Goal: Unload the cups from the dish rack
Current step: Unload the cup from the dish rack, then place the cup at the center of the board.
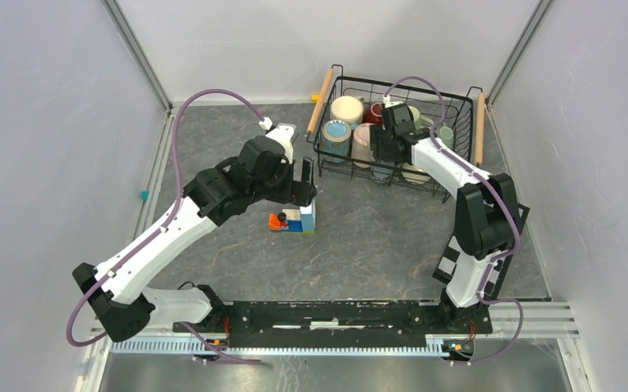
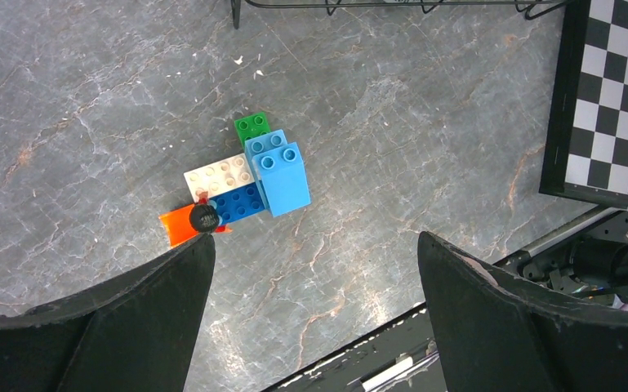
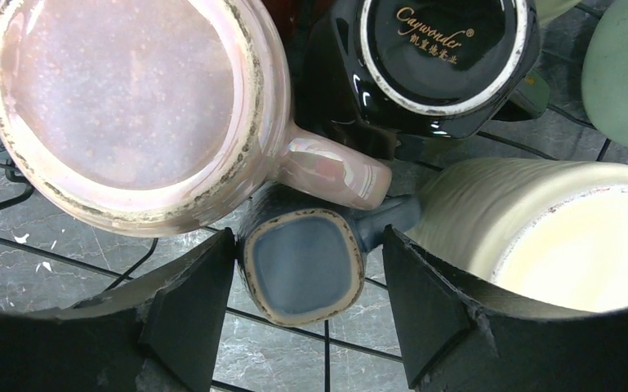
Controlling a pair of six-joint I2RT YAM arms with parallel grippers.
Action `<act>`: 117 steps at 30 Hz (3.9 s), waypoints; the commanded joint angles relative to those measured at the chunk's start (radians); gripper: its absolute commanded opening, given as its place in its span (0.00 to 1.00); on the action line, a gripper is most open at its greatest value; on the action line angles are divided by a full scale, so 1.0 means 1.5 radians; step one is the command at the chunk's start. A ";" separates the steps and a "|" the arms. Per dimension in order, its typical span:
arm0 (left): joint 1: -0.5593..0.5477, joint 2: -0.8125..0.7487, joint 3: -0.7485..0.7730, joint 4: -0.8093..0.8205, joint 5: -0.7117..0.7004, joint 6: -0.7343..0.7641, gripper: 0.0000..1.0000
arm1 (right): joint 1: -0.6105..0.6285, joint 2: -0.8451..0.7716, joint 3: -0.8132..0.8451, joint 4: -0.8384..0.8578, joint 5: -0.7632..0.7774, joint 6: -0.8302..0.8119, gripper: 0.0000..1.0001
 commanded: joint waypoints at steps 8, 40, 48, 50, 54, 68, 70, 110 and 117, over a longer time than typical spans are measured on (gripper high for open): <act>0.009 -0.009 -0.005 0.008 0.004 -0.015 1.00 | 0.022 -0.037 0.000 -0.045 0.018 0.051 0.83; 0.040 -0.014 -0.036 0.070 0.025 -0.078 1.00 | 0.034 -0.033 -0.024 -0.023 0.051 0.121 0.38; 0.079 -0.004 -0.063 0.211 0.107 -0.186 1.00 | 0.038 -0.096 -0.007 -0.038 0.078 0.095 0.24; 0.084 0.006 -0.068 0.247 0.112 -0.209 1.00 | 0.039 -0.111 -0.005 -0.038 0.075 0.090 0.23; 0.092 0.029 -0.073 0.314 0.145 -0.248 1.00 | 0.039 -0.128 0.018 -0.051 0.069 0.084 0.23; 0.155 0.131 -0.103 0.584 0.272 -0.354 0.99 | 0.038 -0.141 0.148 -0.086 0.003 0.090 0.23; 0.157 0.144 -0.105 0.617 0.280 -0.357 0.99 | 0.039 -0.139 0.175 -0.090 -0.015 0.095 0.23; 0.204 0.294 -0.119 0.951 0.450 -0.556 0.67 | -0.082 -0.217 -0.061 0.384 -0.592 0.441 0.23; 0.204 0.275 -0.144 1.031 0.474 -0.639 0.55 | -0.087 -0.220 -0.120 0.526 -0.649 0.531 0.24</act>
